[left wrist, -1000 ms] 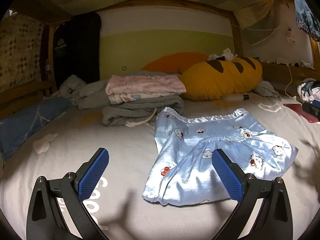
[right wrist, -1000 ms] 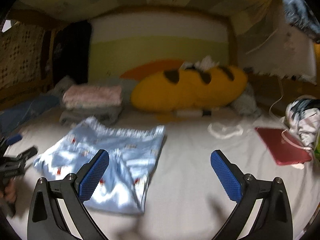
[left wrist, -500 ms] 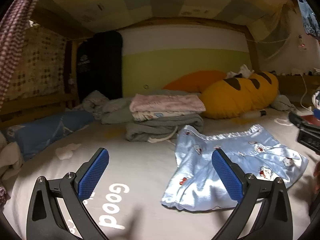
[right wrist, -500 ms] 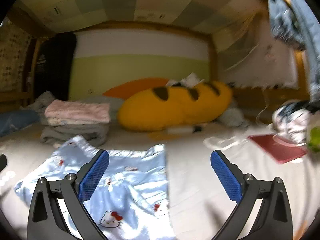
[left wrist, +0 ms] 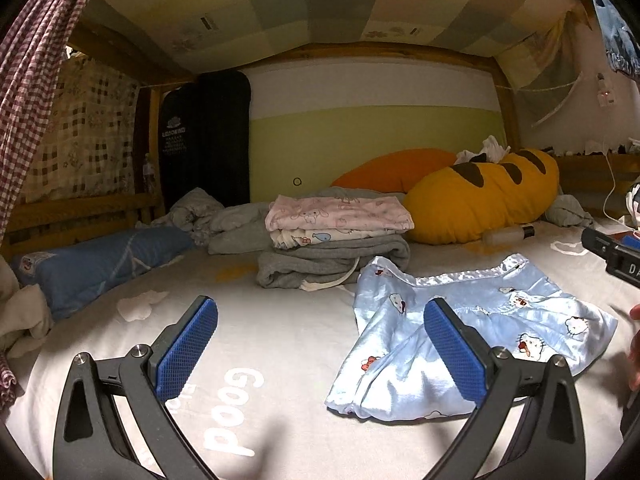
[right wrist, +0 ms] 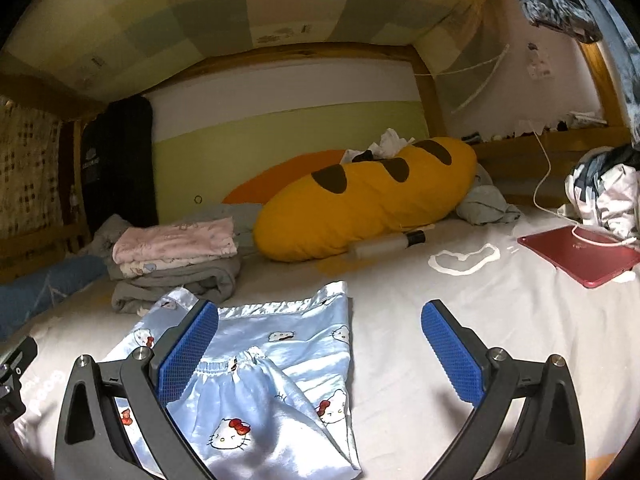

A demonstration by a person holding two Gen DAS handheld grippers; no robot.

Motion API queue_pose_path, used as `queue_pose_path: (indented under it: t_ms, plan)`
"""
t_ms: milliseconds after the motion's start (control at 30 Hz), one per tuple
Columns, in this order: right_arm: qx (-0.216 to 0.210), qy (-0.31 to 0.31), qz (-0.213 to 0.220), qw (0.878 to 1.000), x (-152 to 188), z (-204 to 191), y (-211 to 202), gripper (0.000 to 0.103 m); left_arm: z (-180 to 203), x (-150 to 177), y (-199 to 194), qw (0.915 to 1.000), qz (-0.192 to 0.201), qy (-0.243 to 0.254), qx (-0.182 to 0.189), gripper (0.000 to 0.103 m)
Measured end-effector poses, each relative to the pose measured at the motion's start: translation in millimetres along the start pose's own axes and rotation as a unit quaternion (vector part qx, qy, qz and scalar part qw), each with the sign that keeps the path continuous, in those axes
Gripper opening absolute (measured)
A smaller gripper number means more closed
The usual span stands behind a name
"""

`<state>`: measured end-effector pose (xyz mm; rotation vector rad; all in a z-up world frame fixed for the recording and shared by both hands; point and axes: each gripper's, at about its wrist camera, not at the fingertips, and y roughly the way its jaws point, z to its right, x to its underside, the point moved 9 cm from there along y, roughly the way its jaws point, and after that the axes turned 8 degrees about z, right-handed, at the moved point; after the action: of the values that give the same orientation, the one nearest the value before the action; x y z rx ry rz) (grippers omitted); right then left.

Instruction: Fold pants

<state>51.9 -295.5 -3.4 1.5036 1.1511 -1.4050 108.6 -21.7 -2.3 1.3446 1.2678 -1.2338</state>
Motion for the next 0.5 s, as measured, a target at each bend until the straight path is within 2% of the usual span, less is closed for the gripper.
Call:
queue_pose_path:
  t_ms: [233,500]
  plan:
    - [-0.003,-0.062,0.000,0.998,2,-27,-1,0.102,7,1,0,0.9999,-0.005,0.009,0.006,0.102]
    - [-0.010,-0.085,0.005,0.996,2,-37,-3,0.102,13,0,-2,0.9997,-0.001,0.020,0.011,0.102]
